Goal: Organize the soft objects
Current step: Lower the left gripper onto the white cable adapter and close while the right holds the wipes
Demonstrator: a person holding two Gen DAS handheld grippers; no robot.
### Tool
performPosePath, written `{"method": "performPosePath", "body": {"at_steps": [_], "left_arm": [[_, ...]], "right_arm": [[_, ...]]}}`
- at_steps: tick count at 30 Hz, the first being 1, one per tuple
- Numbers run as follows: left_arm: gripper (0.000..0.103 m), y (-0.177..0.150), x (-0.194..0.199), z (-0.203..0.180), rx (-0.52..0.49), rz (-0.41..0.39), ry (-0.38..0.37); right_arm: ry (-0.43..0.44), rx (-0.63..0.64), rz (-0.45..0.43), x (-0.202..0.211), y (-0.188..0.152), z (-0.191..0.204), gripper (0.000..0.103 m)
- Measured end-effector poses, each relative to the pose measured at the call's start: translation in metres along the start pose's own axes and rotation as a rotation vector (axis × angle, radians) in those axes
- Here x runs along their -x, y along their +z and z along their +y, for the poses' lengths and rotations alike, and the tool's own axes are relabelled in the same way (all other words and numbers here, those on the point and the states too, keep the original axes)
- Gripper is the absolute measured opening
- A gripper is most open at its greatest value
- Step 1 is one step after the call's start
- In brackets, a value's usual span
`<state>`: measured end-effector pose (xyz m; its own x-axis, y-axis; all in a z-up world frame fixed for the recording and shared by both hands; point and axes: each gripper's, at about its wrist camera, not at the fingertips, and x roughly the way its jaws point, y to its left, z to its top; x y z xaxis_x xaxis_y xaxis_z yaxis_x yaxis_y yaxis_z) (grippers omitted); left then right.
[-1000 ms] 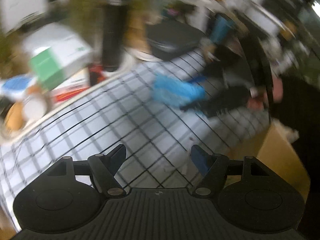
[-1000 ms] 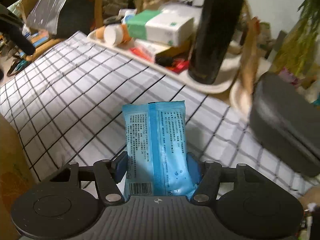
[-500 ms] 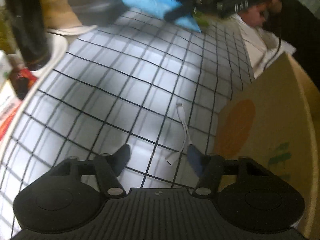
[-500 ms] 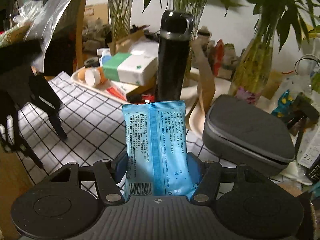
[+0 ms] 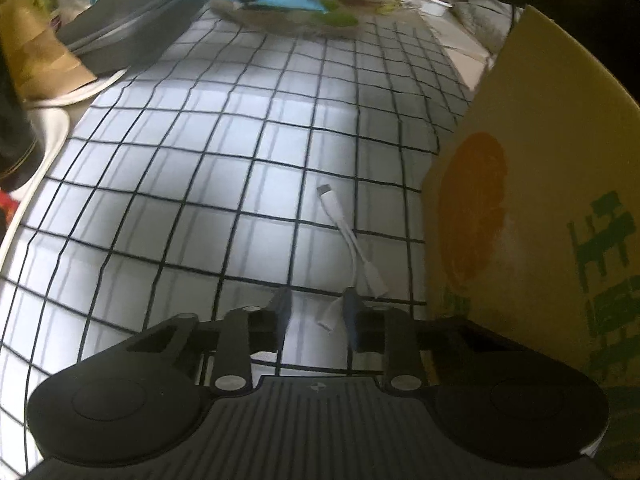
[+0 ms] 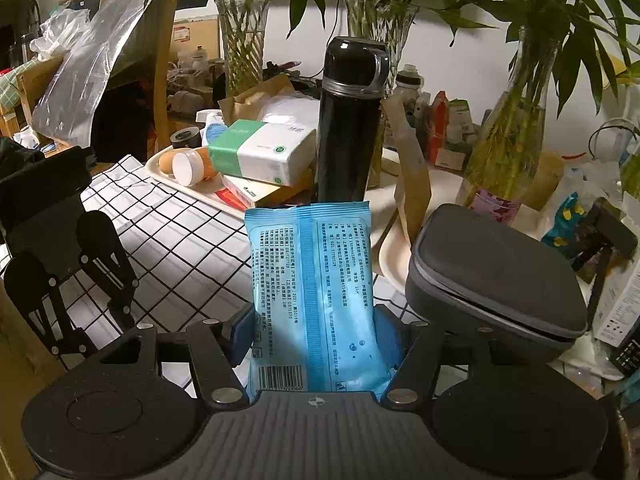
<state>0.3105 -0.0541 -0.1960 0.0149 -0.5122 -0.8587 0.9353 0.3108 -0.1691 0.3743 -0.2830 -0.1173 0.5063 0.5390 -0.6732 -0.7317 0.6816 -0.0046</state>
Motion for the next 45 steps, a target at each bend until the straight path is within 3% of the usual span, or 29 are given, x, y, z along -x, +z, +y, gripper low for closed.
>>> {"method": "performPosePath", "body": {"at_steps": [7,14,17,20,24,28,37,45], "left_arm": [[0.013,-0.003,-0.003,-0.009,-0.060,-0.007,0.008],[0.011,-0.004,0.005,-0.004,-0.059,0.019,0.159],[0.012,-0.006,0.009,0.000,-0.040,0.030,0.192],[0.022,-0.006,0.006,-0.001,-0.048,0.040,0.184],[0.022,-0.007,0.004,-0.004,-0.067,0.036,0.196],[0.012,-0.005,0.004,-0.002,-0.044,0.048,0.214],[0.011,-0.013,0.014,0.000,0.035,0.057,0.287],[0.010,-0.011,0.047,-0.004,0.131,-0.001,0.394]], "right_arm": [[0.001,0.003,0.006,-0.002,-0.001,0.001,0.065],[-0.002,0.009,0.008,-0.001,0.000,0.002,0.065],[-0.009,0.007,0.004,0.000,0.000,0.002,0.065],[-0.009,0.005,0.002,0.001,0.001,0.002,0.065],[-0.010,0.004,0.000,0.002,0.001,0.003,0.065],[-0.014,0.002,-0.003,0.005,0.003,0.004,0.065],[-0.024,0.012,0.000,0.014,0.004,0.012,0.065],[-0.035,0.029,-0.014,0.029,0.009,0.027,0.065]]}}
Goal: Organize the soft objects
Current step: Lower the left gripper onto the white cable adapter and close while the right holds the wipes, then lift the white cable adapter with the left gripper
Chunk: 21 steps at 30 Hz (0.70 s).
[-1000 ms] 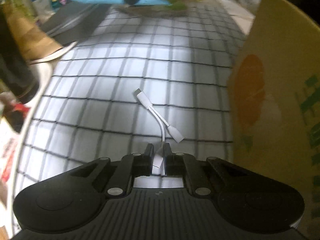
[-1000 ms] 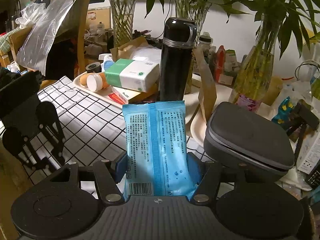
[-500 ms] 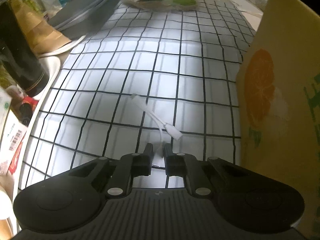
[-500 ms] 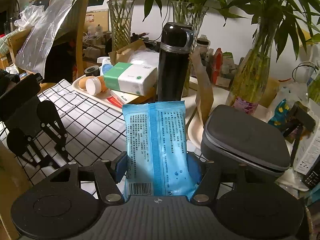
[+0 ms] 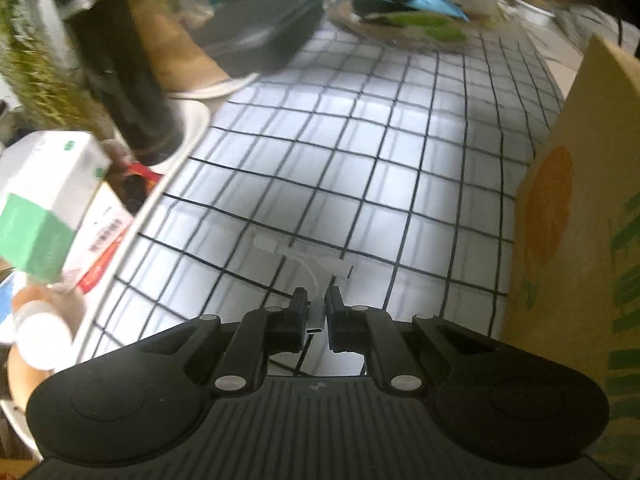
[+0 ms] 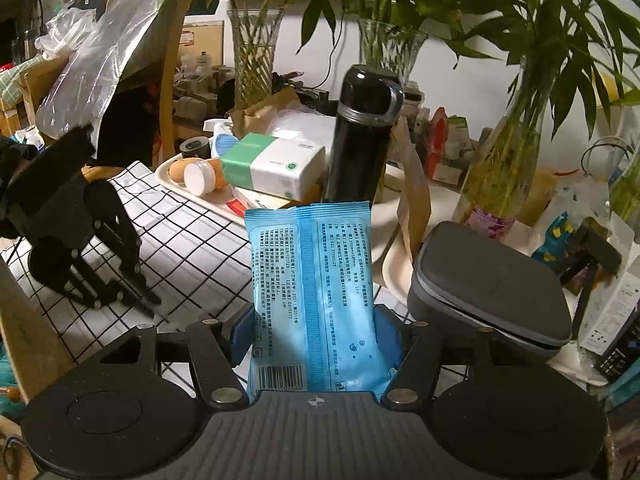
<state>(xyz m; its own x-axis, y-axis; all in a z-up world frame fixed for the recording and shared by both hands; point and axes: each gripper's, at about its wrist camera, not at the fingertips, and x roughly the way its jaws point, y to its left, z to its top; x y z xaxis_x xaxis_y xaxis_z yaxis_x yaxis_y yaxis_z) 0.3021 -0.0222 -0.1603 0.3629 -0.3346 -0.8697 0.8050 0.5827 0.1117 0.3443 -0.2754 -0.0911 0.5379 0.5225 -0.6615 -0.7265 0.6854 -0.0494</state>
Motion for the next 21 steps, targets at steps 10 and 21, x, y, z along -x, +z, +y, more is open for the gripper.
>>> {"method": "performPosePath", "body": {"at_steps": [10,21], "left_arm": [[0.006,-0.001,0.032,-0.016,0.050,-0.018,0.038],[0.013,-0.019,0.011,0.010,0.257,0.034,0.003]], "right_arm": [[0.001,-0.016,-0.019,0.022,0.000,0.016,0.065],[0.003,-0.020,-0.025,0.033,-0.004,0.022,0.065]]}}
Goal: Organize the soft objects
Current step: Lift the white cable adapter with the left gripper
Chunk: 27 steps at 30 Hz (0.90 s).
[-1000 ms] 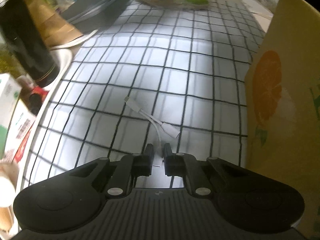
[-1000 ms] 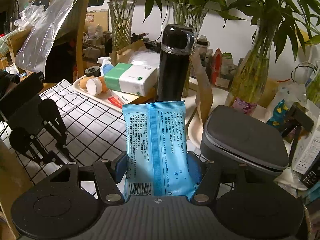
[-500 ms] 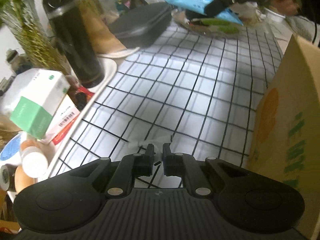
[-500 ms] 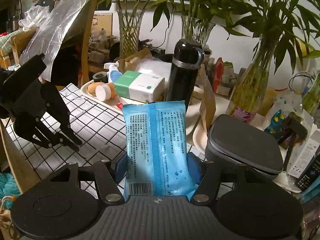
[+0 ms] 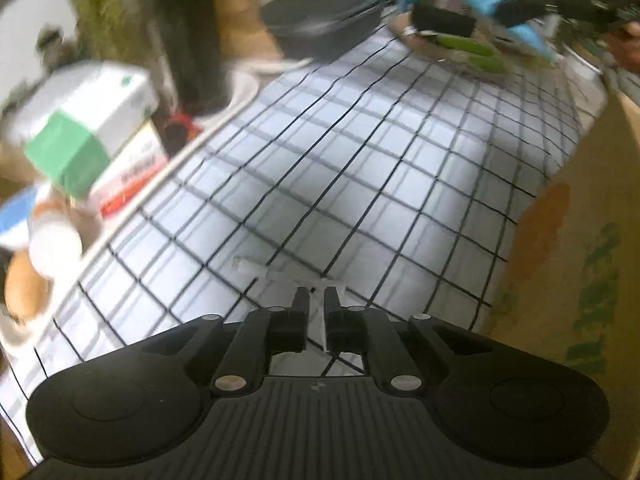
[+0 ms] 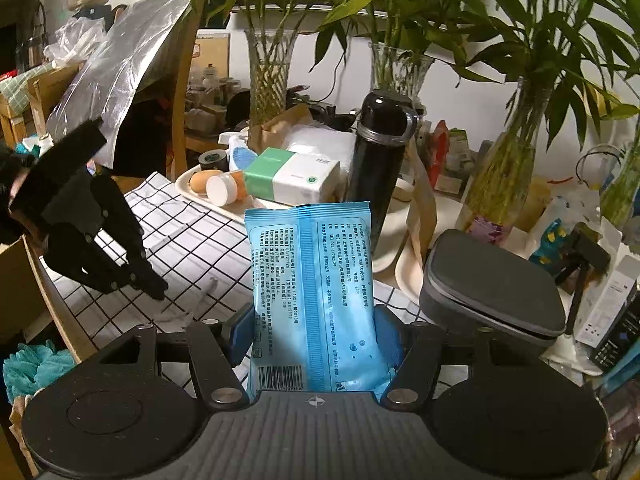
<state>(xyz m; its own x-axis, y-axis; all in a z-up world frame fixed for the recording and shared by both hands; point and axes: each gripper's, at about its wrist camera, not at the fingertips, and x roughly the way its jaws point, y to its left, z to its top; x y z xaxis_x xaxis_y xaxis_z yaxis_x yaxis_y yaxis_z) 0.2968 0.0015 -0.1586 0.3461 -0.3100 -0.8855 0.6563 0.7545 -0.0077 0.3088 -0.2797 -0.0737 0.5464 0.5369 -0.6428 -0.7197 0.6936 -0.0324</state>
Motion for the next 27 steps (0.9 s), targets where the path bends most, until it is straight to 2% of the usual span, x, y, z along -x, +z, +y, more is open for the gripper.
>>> {"method": "performPosePath", "body": {"at_steps": [2,3,4,9,12,17,18,22,23,24,25,26,27], "left_arm": [[0.025,0.001,-0.009,0.012,0.090,0.042,-0.023],[0.036,0.001,-0.014,0.017,0.131,0.053,-0.022],[0.042,0.001,-0.018,0.023,0.176,0.066,-0.027],[0.046,0.001,-0.034,0.039,0.320,0.089,-0.056],[0.047,0.004,-0.036,0.054,0.460,0.078,-0.114],[0.047,0.012,-0.041,0.061,0.565,0.075,-0.136],[0.047,0.014,-0.042,0.060,0.566,0.074,-0.126],[0.044,0.024,-0.045,0.041,0.468,0.083,-0.041],[0.040,0.027,-0.046,0.034,0.423,0.093,-0.001],[0.024,0.029,-0.046,0.028,0.375,0.104,0.044],[0.016,0.031,-0.047,0.023,0.320,0.116,0.099],[0.014,0.031,-0.048,0.020,0.288,0.121,0.113],[0.008,0.030,-0.048,0.019,0.264,0.124,0.123]], "right_arm": [[0.000,0.001,-0.003,-0.001,0.001,0.000,0.065],[0.004,0.003,0.000,-0.001,0.001,0.000,0.065],[0.004,0.009,0.002,-0.001,0.001,0.002,0.065],[0.006,0.012,-0.001,-0.002,0.001,0.002,0.065],[0.009,0.010,0.004,-0.003,0.000,0.001,0.065],[0.010,0.013,0.004,-0.003,0.001,0.002,0.065],[0.011,0.011,0.003,-0.003,0.001,0.002,0.065],[0.005,0.007,-0.005,-0.001,0.002,0.002,0.065],[0.003,0.008,-0.005,0.000,0.002,0.002,0.065],[0.000,0.011,-0.008,0.001,0.003,0.003,0.065],[-0.002,0.011,-0.012,0.002,0.003,0.004,0.065],[-0.003,0.008,-0.013,0.003,0.002,0.005,0.065],[-0.004,0.011,-0.012,0.004,0.002,0.006,0.065]]}}
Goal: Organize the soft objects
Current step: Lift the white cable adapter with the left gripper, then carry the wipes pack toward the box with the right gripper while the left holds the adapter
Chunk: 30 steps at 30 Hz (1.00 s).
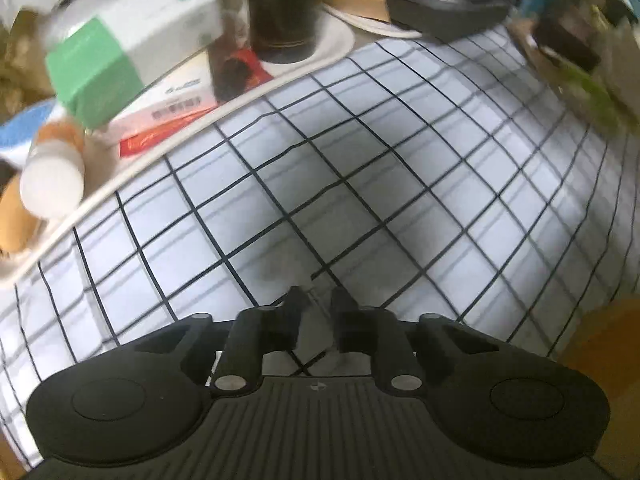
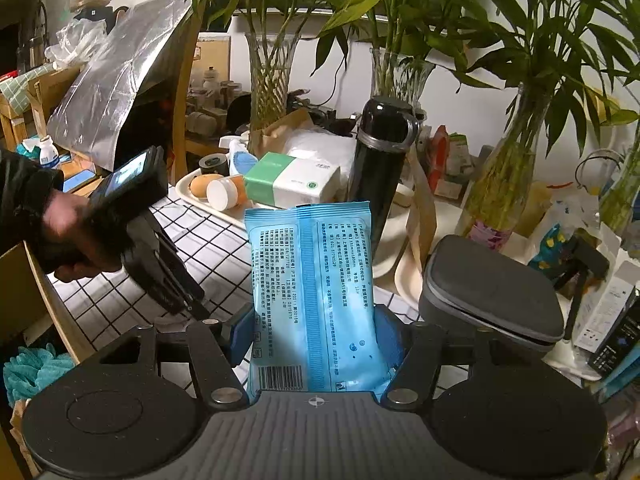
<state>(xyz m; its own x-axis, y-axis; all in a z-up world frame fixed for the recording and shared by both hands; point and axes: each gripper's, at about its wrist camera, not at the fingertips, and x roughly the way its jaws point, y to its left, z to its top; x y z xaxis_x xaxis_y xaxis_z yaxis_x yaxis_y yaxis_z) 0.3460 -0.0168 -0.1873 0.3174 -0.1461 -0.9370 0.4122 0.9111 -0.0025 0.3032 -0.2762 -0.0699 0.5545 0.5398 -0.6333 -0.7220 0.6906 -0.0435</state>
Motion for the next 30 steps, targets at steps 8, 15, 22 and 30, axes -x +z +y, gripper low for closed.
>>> {"method": "performPosePath", "body": {"at_steps": [8,15,22,30], "left_arm": [[0.005,-0.009,0.014,0.005,-0.034,-0.043,0.042],[0.005,-0.013,0.065,0.008,-0.032,-0.134,0.064],[0.005,-0.017,0.128,-0.006,-0.031,-0.229,0.087],[0.005,-0.037,0.185,-0.035,-0.032,-0.313,0.078]], "right_arm": [[0.006,-0.004,-0.003,0.011,-0.004,0.007,0.065],[0.011,-0.049,-0.027,0.027,-0.008,0.010,0.065],[0.053,-0.094,-0.067,0.048,-0.012,0.023,0.065],[0.109,-0.108,-0.083,0.067,-0.020,0.040,0.065]]}}
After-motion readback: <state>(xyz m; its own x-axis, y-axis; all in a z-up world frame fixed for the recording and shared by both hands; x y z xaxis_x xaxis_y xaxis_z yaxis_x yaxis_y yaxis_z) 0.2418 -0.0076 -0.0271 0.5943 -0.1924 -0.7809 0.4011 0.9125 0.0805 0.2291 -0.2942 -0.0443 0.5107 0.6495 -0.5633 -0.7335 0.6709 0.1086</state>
